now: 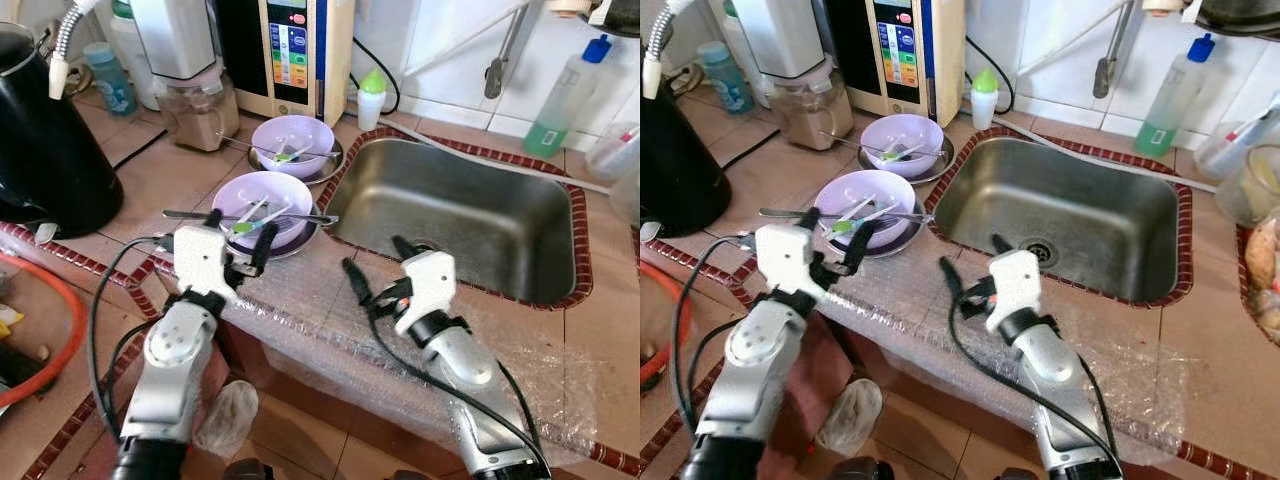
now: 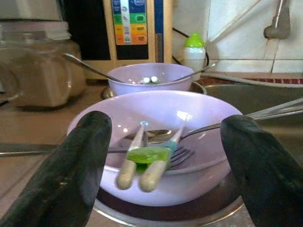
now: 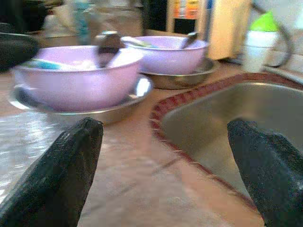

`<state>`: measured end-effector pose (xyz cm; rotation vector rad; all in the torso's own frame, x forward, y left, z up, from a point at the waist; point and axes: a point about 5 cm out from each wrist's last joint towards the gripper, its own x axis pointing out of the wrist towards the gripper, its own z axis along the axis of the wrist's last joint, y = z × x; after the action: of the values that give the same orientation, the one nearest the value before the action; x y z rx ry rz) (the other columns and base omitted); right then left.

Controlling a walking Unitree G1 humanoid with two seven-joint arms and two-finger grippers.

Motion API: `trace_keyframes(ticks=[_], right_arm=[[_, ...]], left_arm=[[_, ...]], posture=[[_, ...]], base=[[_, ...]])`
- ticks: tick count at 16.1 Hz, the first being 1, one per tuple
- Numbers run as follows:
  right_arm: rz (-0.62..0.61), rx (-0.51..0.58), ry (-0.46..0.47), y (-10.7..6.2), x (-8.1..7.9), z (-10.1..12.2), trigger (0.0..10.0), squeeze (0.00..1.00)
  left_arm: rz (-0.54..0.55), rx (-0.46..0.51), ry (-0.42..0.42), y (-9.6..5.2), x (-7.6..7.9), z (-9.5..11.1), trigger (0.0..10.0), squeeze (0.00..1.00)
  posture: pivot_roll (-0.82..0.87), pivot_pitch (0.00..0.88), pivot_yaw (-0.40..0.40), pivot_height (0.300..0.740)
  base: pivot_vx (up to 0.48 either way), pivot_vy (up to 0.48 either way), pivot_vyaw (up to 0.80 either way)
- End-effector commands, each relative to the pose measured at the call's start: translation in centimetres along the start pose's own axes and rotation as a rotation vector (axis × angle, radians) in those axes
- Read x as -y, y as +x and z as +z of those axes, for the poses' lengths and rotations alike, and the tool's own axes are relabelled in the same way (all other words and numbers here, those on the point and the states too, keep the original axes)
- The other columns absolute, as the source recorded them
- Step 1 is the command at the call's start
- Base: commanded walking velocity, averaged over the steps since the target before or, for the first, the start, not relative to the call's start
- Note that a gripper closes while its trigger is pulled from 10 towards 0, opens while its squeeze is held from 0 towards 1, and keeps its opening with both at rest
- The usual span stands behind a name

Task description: Kitchen organization

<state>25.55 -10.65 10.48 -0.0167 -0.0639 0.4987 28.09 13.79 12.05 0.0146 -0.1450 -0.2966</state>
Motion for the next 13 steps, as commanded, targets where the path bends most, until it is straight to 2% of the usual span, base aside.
trace_keyframes(ticks=[1,7,13], right_arm=[[0.017,-0.003,-0.002,-0.1,-0.3,0.1,10.0,0.0],[0.005,-0.034,-0.009,-0.9,0.3,-0.2,10.0,0.0],[0.021,-0.027,-0.007,-0.5,0.0,0.0,10.0,0.0]], left_arm=[[0.001,-0.006,-0.003,0.2,-0.1,-0.2,0.0,0.0],[0.024,-0.011,-0.005,0.2,-0.9,-0.8,0.0,0.0],[0.025,0.015,0.004,0.5,-1.2,-0.4,0.0,0.0]], posture=[[-0.04,0.056,0.021,0.74],[-0.05,0.063,0.02,0.74],[-0.04,0.055,0.027,0.74]], base=[[0.0,0.0,0.0],[0.0,0.0,0.0],[0.0,0.0,0.0]])
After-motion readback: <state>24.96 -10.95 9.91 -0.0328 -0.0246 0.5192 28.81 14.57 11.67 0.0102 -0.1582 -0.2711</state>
